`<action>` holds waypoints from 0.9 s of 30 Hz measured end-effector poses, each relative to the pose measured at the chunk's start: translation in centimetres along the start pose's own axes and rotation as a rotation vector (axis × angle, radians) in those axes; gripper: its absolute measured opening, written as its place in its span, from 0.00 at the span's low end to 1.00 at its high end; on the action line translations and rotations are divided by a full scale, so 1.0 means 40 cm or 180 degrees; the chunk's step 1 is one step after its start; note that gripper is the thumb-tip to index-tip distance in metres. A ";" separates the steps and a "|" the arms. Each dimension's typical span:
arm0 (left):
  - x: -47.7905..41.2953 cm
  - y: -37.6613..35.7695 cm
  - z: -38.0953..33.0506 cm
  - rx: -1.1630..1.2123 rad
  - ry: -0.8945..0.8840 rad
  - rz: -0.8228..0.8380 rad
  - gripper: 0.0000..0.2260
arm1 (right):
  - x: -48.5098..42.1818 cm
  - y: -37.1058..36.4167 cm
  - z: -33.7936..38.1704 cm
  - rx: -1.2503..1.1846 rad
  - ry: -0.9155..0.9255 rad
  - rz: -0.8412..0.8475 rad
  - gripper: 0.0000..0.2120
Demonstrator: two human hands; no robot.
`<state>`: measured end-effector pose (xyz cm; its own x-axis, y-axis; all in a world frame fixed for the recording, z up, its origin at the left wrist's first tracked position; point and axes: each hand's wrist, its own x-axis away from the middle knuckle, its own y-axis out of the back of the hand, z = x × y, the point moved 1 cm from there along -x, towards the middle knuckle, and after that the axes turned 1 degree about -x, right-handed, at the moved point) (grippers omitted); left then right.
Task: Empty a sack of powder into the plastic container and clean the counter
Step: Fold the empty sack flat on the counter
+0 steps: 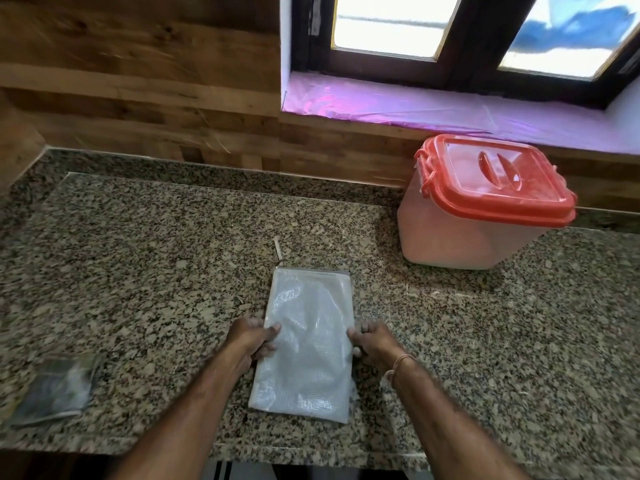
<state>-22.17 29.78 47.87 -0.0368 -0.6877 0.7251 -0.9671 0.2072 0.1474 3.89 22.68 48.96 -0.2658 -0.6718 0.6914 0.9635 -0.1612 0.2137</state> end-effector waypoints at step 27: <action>0.110 -0.005 0.058 -0.0350 -0.0354 -0.0913 0.20 | 0.023 -0.071 -0.014 0.0530 0.0319 -0.0440 0.12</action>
<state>-22.73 25.12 49.47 0.2001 -0.7994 0.5665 -0.9093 0.0638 0.4113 0.93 22.12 48.60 -0.3822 -0.7214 0.5775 0.8974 -0.1407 0.4182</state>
